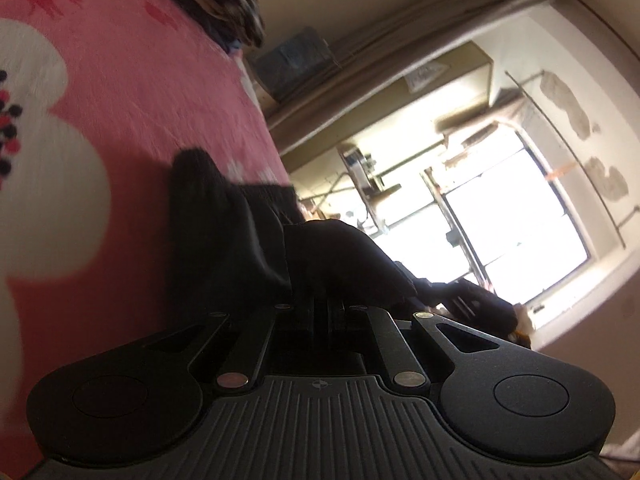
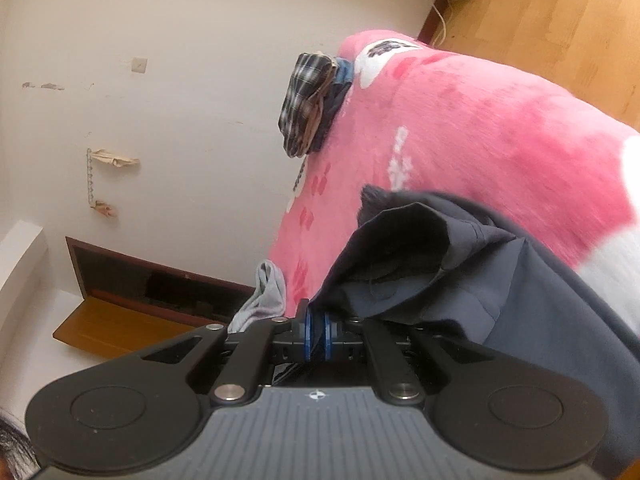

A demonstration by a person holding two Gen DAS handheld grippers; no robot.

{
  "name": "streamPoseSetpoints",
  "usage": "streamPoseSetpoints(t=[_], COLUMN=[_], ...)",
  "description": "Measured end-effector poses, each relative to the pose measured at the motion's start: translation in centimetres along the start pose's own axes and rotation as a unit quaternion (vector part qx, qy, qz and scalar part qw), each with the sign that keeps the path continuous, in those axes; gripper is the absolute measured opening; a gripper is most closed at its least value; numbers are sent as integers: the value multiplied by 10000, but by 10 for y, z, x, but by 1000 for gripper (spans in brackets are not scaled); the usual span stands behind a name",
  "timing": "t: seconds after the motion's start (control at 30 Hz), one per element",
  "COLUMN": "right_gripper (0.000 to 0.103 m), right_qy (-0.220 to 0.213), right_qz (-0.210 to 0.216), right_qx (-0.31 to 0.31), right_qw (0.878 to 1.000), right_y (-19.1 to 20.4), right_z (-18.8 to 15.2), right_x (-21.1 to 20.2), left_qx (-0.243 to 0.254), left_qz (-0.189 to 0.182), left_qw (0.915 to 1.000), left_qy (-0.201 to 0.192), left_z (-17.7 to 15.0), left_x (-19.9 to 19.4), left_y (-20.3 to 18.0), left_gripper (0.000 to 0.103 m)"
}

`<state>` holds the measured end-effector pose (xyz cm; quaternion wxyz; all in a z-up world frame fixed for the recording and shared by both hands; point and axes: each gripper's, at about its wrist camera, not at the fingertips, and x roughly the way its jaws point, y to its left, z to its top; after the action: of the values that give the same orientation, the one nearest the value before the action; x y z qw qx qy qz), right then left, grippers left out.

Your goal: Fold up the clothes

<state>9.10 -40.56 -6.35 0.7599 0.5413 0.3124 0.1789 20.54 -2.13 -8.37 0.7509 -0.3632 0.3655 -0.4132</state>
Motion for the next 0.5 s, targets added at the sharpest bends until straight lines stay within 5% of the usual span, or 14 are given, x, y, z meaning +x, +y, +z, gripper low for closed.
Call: streamPoseSetpoints(t=[0.37, 0.43, 0.5], right_gripper=[12, 38, 52], right_qy=[-14, 85, 71], right_qz=[-152, -345, -520], right_qx=[-147, -194, -527], right_qw=[9998, 9992, 9972], right_y=[-8, -10, 0], right_z=[34, 36, 31], right_x=[53, 58, 48], left_qx=[-778, -919, -1061], left_qz=[118, 73, 23], left_qw=[9967, 9954, 9940], left_qy=[-199, -246, -274], left_z=[12, 9, 9], left_x=[0, -5, -7], left_y=[47, 51, 54], left_gripper=[4, 4, 4])
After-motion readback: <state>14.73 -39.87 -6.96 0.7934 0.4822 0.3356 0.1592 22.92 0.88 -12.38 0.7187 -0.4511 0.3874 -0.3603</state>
